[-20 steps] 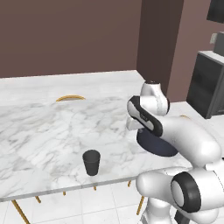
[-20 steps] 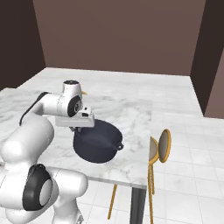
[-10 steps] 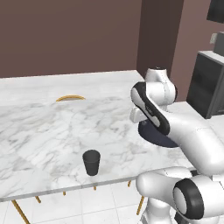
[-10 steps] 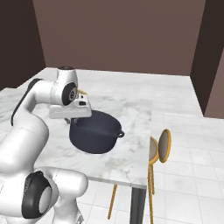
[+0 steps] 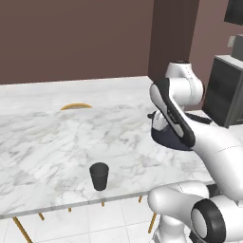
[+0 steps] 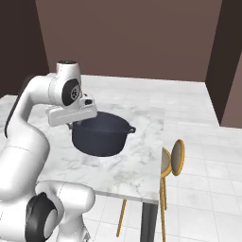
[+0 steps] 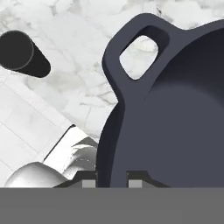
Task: Pick the pot and glass cup and place them in the sink. Then turn on the water.
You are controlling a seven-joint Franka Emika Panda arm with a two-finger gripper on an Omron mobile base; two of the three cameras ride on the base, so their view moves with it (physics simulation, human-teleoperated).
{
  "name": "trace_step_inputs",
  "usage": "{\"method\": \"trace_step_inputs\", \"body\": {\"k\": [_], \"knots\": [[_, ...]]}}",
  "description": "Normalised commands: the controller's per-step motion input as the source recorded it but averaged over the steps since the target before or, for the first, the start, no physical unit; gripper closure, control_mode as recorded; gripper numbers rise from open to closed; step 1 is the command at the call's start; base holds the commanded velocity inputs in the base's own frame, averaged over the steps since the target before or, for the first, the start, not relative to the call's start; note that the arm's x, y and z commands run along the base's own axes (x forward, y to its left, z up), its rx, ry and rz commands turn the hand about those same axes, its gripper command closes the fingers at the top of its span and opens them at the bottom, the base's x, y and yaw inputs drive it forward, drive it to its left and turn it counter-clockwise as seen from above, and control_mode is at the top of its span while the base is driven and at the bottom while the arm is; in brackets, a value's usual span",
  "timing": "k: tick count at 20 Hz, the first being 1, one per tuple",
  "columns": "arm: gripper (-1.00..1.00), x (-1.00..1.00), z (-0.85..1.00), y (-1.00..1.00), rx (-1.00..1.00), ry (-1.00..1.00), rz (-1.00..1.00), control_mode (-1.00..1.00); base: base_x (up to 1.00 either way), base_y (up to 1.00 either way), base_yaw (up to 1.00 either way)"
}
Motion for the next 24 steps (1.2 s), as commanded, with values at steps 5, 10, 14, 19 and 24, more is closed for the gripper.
{"method": "trace_step_inputs", "body": {"k": [5,10,14,19,24], "knots": [[1.0,-0.49,0.54,-0.25,0.0,-0.08,0.33,-1.0,0.0,0.0,0.0],[1.0,-0.57,0.58,-0.18,0.0,-0.11,0.27,-1.0,0.0,0.0,0.0],[1.0,-0.6,0.5,-0.02,0.0,-0.13,0.24,-1.0,0.0,0.0,0.0],[1.0,-0.53,0.53,0.0,0.0,-0.11,0.24,-1.0,0.0,0.0,0.0],[1.0,-0.19,0.39,0.0,0.0,-0.02,0.15,-1.0,0.0,0.0,0.0]]}}
